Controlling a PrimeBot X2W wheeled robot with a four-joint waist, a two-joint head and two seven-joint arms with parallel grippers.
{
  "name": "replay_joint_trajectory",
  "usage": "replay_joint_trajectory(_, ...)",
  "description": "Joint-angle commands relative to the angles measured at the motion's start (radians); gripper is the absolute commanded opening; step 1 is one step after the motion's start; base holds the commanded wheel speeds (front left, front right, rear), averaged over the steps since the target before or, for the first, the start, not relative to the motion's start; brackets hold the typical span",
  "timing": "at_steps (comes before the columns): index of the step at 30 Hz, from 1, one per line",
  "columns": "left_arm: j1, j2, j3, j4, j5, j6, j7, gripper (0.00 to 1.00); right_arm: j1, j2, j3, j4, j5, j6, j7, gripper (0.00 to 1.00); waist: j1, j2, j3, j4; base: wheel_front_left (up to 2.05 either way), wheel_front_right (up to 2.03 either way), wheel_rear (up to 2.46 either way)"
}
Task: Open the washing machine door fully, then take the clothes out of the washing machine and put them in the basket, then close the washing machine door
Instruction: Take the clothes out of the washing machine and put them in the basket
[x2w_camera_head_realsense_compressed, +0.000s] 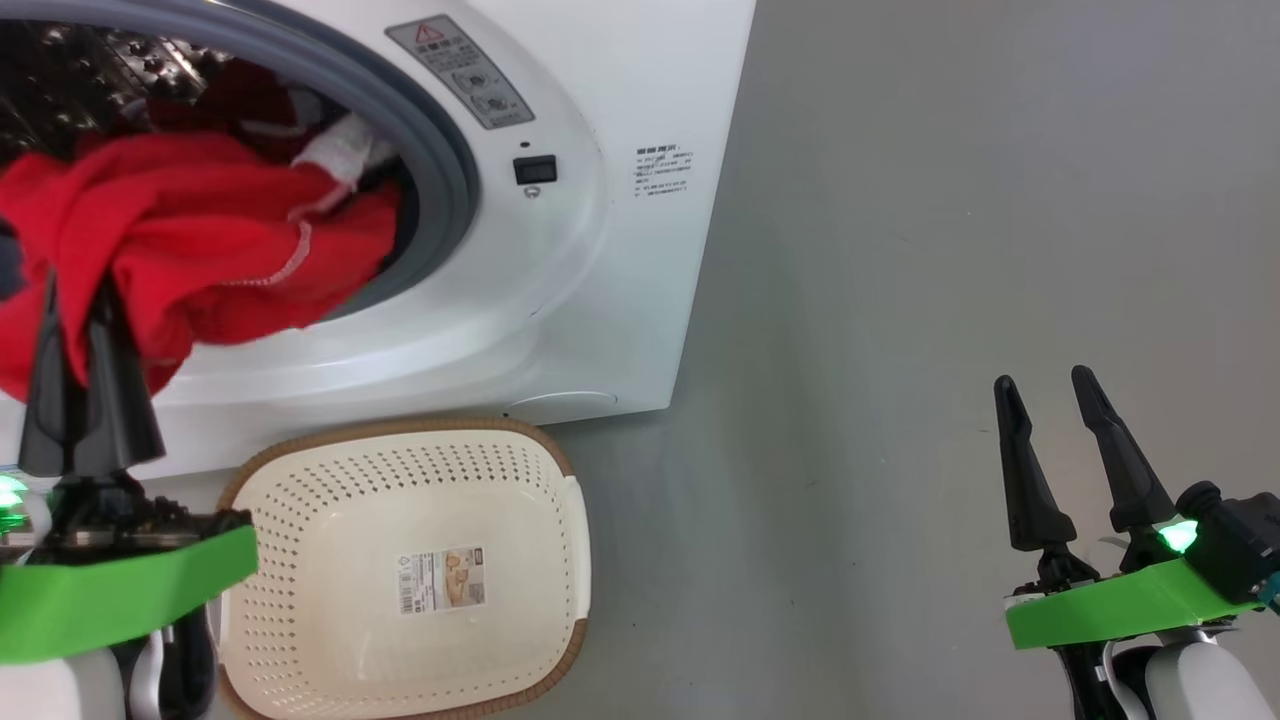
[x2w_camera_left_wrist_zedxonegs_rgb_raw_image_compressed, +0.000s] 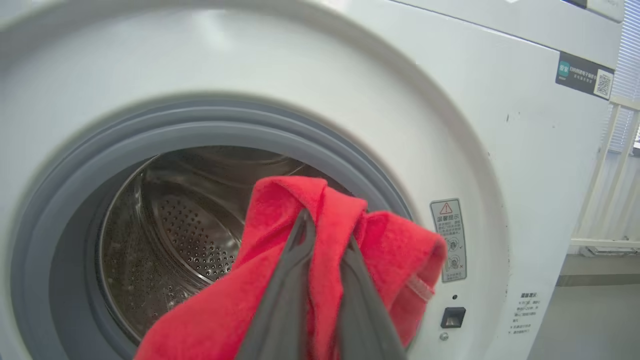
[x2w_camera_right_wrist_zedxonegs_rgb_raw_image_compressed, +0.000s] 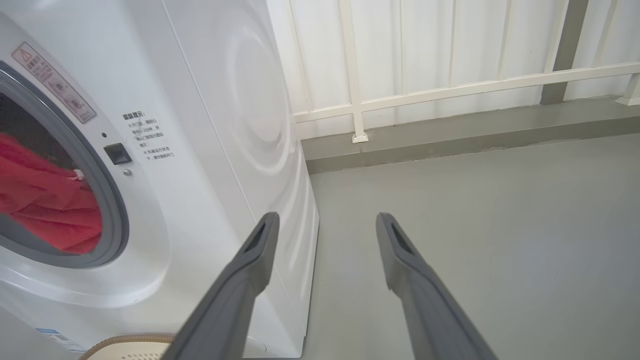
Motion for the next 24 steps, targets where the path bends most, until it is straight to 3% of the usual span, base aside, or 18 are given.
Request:
replay_joint_trajectory(1, 0.009, 0.012, 0.033, -0.065, 0.014, -0.006, -0.005, 0.0, 0.014, -0.015, 0.021, -0.022, 0.0, 0.0, -0.006, 1.0, 0.0, 0.0, 0.001, 0.001, 0.0, 0.0, 0.0)
replay_joint_trajectory(10, 0.034, 0.005, 0.036, -0.107, 0.012, -0.006, -0.005, 0.0, 0.01, -0.015, 0.027, -0.021, 0.002, 0.0, -0.006, 1.0, 0.0, 0.0, 0.004, -0.006, 0.0, 0.0, 0.0)
replay_joint_trajectory(24, 0.075, 0.004, 0.032, 0.189, -0.01, -0.006, -0.005, 0.0, -0.013, -0.008, 0.032, -0.026, 0.003, 0.0, -0.006, 1.0, 0.0, 0.0, 0.058, -0.019, 0.0, 0.0, 0.0)
